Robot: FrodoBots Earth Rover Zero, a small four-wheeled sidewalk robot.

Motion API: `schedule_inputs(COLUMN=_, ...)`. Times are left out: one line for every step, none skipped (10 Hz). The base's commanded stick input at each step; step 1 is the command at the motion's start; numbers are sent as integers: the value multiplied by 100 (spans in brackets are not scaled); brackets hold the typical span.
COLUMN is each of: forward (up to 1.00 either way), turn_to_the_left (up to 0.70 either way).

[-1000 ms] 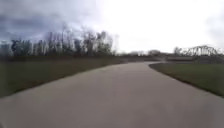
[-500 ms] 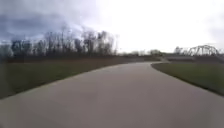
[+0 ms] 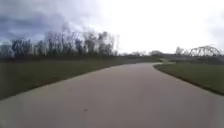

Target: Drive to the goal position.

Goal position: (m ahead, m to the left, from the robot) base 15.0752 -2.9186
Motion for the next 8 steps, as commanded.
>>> schedule_inputs(forward=100, turn_to_the_left=0)
schedule_inputs(forward=100, turn_to_the_left=0)
schedule_inputs(forward=100, turn_to_the_left=-2)
schedule_inputs(forward=100, turn_to_the_left=-1)
schedule_inputs(forward=100, turn_to_the_left=0)
schedule_inputs(forward=100, turn_to_the_left=0)
schedule_inputs(forward=100, turn_to_the_left=0)
schedule_inputs(forward=100, turn_to_the_left=0)
